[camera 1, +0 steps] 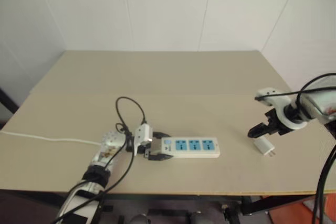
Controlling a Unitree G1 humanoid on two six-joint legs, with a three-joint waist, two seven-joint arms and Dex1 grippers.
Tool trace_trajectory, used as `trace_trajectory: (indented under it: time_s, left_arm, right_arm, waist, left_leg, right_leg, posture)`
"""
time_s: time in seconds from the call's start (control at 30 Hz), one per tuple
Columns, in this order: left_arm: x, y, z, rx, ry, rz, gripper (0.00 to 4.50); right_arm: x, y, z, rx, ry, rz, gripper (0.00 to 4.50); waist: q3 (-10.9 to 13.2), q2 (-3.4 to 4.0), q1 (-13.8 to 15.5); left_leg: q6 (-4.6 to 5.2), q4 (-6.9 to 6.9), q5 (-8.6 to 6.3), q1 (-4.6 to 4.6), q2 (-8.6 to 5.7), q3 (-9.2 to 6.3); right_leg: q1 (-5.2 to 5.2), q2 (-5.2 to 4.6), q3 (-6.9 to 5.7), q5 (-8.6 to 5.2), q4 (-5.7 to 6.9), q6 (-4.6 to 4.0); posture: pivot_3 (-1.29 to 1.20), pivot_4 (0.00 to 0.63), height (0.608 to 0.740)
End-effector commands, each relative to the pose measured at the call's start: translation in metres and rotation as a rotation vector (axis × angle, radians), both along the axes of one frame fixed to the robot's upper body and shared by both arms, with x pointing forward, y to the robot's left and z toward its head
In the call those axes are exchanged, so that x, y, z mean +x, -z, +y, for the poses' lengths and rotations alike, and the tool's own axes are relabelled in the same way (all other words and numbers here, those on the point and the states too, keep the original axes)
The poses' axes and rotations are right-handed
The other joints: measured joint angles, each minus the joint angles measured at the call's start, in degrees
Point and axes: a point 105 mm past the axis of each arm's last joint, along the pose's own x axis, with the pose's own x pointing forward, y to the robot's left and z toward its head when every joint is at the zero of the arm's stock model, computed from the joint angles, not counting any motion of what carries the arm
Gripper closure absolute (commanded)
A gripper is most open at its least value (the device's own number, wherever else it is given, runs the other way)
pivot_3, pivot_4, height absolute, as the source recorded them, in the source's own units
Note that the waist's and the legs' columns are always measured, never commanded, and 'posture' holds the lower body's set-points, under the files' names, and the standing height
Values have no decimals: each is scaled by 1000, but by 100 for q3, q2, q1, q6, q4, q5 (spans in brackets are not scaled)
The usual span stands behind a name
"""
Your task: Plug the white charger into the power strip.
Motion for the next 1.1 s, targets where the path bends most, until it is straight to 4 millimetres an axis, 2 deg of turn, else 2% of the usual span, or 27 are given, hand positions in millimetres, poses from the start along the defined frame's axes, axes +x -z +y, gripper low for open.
trace_trajectory:
  time_s: [0.03, 0.4, 0.67, 1.1]
  left_arm:
    - [-9, 15, -7, 29, 27, 55, 1237]
    - [-14, 18, -7, 42, 39, 72, 1237]
    - [-16, 19, -6, 43, 39, 79, 1237]
    - [-15, 19, 0, 54, 23, 77, 1237]
  right_arm:
    - [4, -2, -5, -29, -16, -26, 0]
    - [2, 21, -8, -41, -20, 29, 0]
    - [4, 30, -11, -44, -14, 45, 0]
    - [5, 54, -4, -24, -29, 90, 0]
  waist:
    - [-1, 2, 0]
    - [-3, 5, 3]
    - [-4, 6, -12]
    - [-5, 7, -22]
  left_leg:
    - [0, 0, 0, 0, 0, 1]
    - [0, 0, 0, -1, 0, -1]
    - [0, 0, 0, 0, 0, 0]
    - [0, 0, 0, 1, 0, 0]
  right_leg:
    - [0, 0, 0, 0, 1, 0]
    - [-1, 1, -1, 0, 0, 0]
    - [-1, 2, 0, 0, 0, 0]
    - [-1, 2, 1, 0, 1, -1]
  posture:
    - [0, 150, 740]
    - [0, 150, 740]
    - [0, 150, 740]
    - [0, 150, 740]
